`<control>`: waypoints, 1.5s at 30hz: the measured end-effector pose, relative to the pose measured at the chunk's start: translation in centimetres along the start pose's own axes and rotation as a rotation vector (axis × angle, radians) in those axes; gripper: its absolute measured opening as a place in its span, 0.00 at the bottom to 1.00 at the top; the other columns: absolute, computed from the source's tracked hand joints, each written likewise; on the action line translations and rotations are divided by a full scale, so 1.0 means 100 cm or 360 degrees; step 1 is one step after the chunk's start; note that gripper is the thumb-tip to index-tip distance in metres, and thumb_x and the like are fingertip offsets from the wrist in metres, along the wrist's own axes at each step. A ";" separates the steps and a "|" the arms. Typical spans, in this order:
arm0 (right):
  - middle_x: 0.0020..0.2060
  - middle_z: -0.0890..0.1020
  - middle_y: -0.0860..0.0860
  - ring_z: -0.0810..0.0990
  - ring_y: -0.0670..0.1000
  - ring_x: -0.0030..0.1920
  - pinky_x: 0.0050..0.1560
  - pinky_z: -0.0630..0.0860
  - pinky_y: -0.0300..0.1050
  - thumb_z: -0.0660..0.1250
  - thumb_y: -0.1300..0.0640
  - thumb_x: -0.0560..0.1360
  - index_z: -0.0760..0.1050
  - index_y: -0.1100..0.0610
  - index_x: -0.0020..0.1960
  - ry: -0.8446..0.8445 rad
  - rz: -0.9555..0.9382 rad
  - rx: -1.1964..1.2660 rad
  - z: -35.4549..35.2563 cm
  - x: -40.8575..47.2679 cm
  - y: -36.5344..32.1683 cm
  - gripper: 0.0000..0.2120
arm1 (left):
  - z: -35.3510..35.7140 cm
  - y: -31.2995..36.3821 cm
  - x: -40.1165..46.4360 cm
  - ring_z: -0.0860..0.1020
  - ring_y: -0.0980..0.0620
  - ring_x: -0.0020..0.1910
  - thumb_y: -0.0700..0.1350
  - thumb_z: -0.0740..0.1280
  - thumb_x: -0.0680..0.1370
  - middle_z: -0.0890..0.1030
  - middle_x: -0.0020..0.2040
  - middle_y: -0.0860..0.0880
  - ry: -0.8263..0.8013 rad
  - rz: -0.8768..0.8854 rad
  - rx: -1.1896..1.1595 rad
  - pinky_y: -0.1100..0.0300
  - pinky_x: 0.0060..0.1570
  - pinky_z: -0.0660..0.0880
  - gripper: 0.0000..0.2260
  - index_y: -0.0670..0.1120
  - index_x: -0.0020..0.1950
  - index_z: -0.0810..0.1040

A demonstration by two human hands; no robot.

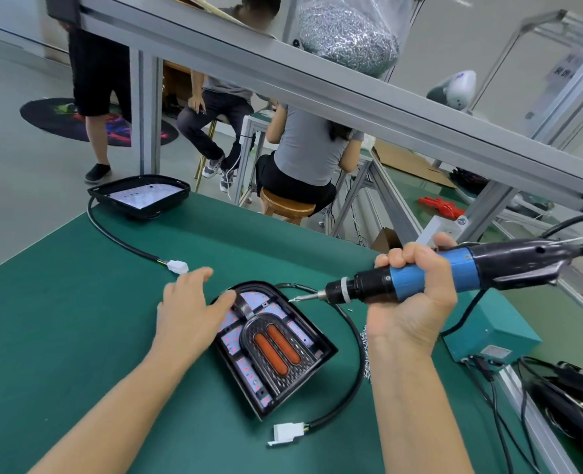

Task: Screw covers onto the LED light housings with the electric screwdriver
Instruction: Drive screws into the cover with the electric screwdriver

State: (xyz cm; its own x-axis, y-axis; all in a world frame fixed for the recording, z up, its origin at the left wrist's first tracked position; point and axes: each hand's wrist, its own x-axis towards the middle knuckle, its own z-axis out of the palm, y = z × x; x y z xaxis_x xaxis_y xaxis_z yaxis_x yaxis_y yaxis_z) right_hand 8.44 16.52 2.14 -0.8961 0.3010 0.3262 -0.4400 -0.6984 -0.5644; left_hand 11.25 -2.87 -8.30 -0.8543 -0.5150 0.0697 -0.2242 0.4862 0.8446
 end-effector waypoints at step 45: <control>0.25 0.73 0.51 0.72 0.52 0.29 0.39 0.71 0.48 0.65 0.68 0.64 0.72 0.55 0.48 -0.0229 -0.0036 -0.0592 -0.003 0.001 0.080 0.15 | 0.041 0.004 0.013 0.74 0.52 0.38 0.58 0.75 0.66 0.77 0.42 0.48 -0.0382 -0.0230 -0.0493 0.58 0.37 0.69 0.22 0.45 0.47 0.73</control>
State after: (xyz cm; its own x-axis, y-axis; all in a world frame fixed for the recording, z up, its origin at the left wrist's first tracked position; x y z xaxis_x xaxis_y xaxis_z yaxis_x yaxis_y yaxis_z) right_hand 4.77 11.14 -2.55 -0.8802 0.2013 0.4298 -0.4744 -0.4017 -0.7833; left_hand 8.10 -0.50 -10.03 -0.9177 -0.3653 -0.1562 -0.2297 0.1669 0.9588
